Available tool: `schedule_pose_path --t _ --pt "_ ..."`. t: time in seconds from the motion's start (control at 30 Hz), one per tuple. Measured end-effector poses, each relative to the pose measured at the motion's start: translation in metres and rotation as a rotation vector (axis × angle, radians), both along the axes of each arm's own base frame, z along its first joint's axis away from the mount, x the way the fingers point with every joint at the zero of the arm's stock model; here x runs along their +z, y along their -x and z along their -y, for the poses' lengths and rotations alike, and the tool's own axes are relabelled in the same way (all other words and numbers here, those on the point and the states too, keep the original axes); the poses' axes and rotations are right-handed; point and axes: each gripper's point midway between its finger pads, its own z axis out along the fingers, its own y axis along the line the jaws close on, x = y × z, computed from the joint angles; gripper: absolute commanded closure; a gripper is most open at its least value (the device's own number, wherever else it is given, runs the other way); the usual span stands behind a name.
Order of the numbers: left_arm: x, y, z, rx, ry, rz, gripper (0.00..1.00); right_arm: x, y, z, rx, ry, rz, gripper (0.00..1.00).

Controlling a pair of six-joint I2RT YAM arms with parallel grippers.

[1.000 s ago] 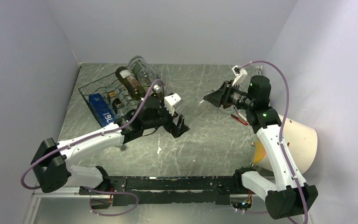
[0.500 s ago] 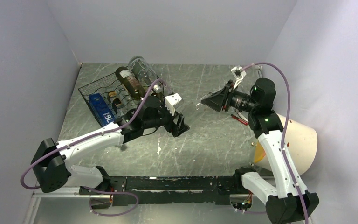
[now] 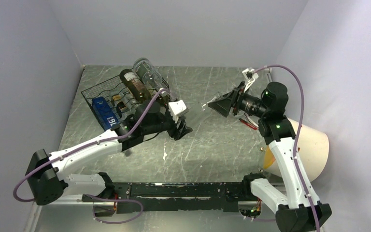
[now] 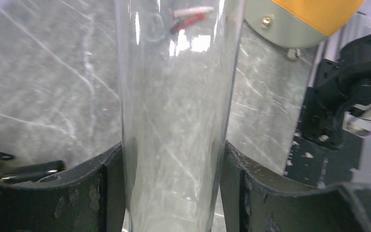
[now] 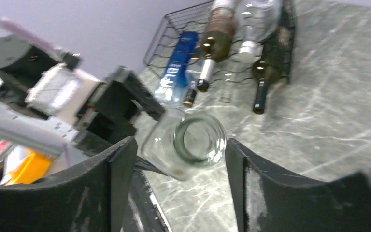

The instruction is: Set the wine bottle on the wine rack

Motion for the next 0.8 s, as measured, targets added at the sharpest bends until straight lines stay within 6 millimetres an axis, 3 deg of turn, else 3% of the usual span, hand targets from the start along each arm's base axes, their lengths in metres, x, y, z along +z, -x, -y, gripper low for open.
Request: schedule_pose_path --t 0.2,0.43,0.63,0.8 --pt "0.025 -0.015 -0.021 0.009 -0.031 0.337 0.93 0.019 -0.010 0.020 -0.187 0.034 0.047 0.24" --pt "0.020 -0.034 -0.028 -0.076 -0.220 0.692 0.93 0.048 -0.005 0.033 -0.268 0.051 0.133 0.23" --pt "0.011 -0.055 -0.026 -0.110 -0.379 0.853 0.93 0.044 -0.006 0.039 -0.296 0.096 0.144 0.23" --pt "0.033 -0.069 -0.017 -0.132 -0.436 0.990 0.93 0.026 -0.017 0.042 -0.316 0.135 0.098 0.23"
